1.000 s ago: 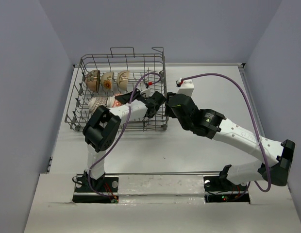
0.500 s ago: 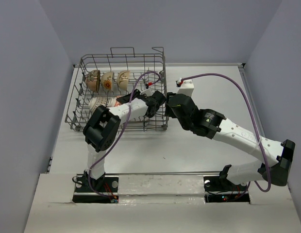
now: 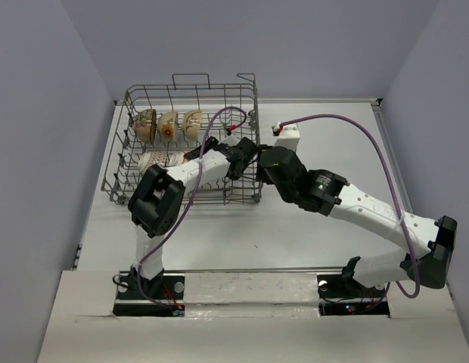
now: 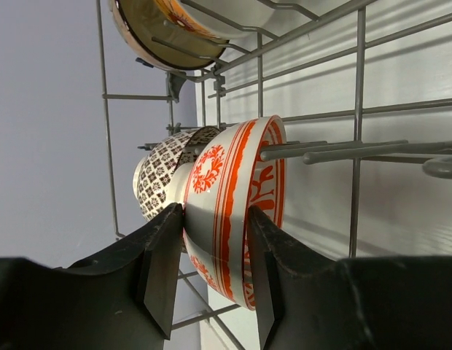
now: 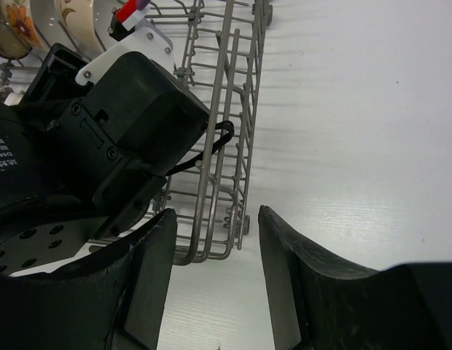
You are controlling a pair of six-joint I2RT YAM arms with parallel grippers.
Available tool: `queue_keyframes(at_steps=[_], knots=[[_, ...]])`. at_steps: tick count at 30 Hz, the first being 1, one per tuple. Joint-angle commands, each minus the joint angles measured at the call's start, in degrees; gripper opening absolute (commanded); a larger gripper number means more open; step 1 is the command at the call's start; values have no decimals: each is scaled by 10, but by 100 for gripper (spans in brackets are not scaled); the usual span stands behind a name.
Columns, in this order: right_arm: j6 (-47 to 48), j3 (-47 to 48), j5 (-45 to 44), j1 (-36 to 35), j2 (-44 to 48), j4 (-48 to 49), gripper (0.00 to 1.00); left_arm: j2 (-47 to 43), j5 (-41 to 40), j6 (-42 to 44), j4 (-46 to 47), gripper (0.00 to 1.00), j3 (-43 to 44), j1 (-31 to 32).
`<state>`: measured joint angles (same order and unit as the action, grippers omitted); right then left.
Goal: Load the bowls into the dish rack
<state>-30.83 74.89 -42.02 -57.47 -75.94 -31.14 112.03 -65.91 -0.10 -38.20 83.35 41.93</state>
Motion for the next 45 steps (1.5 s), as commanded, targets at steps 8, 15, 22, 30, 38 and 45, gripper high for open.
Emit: queue_keyframes(at_steps=[8, 15, 22, 30, 38, 45], knots=[[2, 10, -10, -6, -5, 19, 55, -52, 113, -61, -7, 49, 16, -29], [2, 8, -7, -6, -4, 19, 55, -64, 151, -78, -15, 51, 9, -44], [-1, 6, -5, -6, -2, 20, 54, -66, 166, -83, -17, 52, 8, -48], [-3, 4, -3, -6, -3, 19, 55, -82, 182, -89, -18, 58, 4, -52], [-3, 7, -1, -6, -8, 19, 54, -108, 186, -92, -18, 62, 5, -52], [-4, 12, 0, -6, -14, 19, 55, -148, 189, -90, -19, 64, 20, -52]])
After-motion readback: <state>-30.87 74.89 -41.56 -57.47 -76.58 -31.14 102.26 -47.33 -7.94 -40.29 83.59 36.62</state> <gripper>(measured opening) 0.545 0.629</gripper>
